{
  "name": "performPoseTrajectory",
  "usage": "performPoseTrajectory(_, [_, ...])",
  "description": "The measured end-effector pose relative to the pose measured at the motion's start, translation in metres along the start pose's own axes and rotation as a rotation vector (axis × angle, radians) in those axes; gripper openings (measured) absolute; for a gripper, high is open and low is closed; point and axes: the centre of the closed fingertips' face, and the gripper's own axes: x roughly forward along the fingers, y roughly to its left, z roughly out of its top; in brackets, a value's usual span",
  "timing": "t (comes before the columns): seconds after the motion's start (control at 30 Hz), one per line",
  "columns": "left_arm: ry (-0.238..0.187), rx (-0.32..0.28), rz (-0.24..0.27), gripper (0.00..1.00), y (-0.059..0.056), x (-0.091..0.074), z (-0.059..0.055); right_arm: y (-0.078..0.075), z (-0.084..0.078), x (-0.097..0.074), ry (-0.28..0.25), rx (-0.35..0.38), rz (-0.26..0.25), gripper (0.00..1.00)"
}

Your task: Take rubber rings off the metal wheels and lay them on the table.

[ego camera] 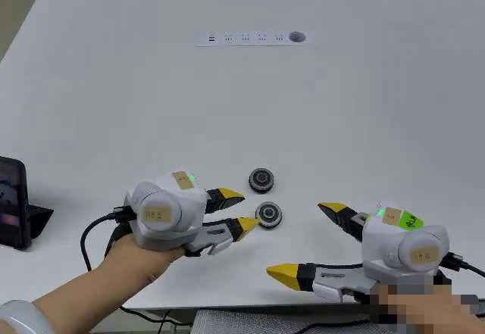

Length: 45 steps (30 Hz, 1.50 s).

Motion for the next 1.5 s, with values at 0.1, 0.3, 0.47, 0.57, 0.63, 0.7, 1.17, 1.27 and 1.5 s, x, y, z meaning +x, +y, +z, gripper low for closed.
performPoseTrajectory(0.1, [0.007,0.008,-0.006,0.23,0.000,0.004,0.000,0.001,0.000,0.001,-0.001,0.005,0.002,0.88])
performPoseTrajectory(0.3, [0.029,0.033,-0.021,0.24,-0.002,0.013,0.000,0.001,-0.001,0.004,-0.004,0.014,0.003,0.88])
performPoseTrajectory(0.47, [0.053,0.060,-0.035,0.20,-0.004,0.019,-0.002,0.002,-0.001,0.005,-0.007,0.021,0.008,0.87])
performPoseTrajectory(0.57, [0.058,0.063,-0.037,0.20,-0.003,0.021,-0.003,0.002,-0.001,0.006,-0.006,0.022,0.010,0.87])
performPoseTrajectory(0.63, [0.068,0.068,-0.039,0.19,-0.003,0.023,-0.004,0.002,0.000,0.007,-0.007,0.026,0.010,0.87])
performPoseTrajectory(0.7, [0.072,0.072,-0.043,0.19,-0.003,0.025,-0.005,0.001,0.001,0.007,-0.012,0.037,0.010,0.86])
performPoseTrajectory(1.17, [0.130,0.136,-0.061,0.17,-0.003,0.037,-0.013,0.001,0.000,0.009,-0.010,0.050,0.012,0.85])
performPoseTrajectory(1.27, [0.142,0.146,-0.062,0.17,-0.002,0.039,-0.015,0.000,0.000,0.010,-0.012,0.054,0.012,0.85])
performPoseTrajectory(1.5, [0.163,0.170,-0.068,0.16,-0.003,0.045,-0.019,-0.002,0.001,0.010,-0.017,0.060,0.008,0.85])
